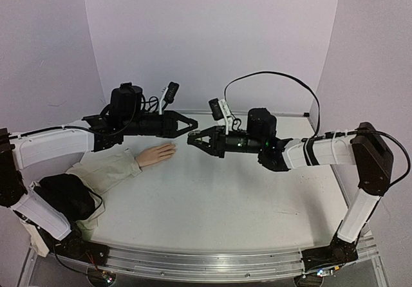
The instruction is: Paint the nails
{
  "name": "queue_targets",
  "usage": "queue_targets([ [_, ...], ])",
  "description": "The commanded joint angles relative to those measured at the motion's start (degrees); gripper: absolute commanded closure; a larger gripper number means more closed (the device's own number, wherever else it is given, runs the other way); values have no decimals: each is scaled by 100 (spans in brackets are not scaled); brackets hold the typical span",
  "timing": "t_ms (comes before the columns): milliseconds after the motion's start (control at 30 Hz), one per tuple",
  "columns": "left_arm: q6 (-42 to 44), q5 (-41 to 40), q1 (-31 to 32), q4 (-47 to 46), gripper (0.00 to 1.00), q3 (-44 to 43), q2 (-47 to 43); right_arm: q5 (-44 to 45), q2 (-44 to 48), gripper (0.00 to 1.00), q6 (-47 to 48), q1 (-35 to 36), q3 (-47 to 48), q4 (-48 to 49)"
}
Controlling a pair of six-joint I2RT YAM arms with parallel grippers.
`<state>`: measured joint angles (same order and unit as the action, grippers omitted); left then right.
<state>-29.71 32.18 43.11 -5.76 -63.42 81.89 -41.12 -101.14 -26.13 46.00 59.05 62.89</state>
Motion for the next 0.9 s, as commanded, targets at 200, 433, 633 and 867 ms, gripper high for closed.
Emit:
queue_targets([
  [200,321,-1483,108,1193,100,-466,-40,7093,13,100,3390,1366,499,-1450],
  [433,276,-1073,93,1218,96,-538,32,5614,107,100,3237,1329,393,-1323],
  [633,324,-691,79,1138,59,-471,-101,3438,507,100,2768,965,119,-1377],
  [867,146,-219,-7,642,43,-147,-361,822,876,100,1524,243,-154,-1142],
])
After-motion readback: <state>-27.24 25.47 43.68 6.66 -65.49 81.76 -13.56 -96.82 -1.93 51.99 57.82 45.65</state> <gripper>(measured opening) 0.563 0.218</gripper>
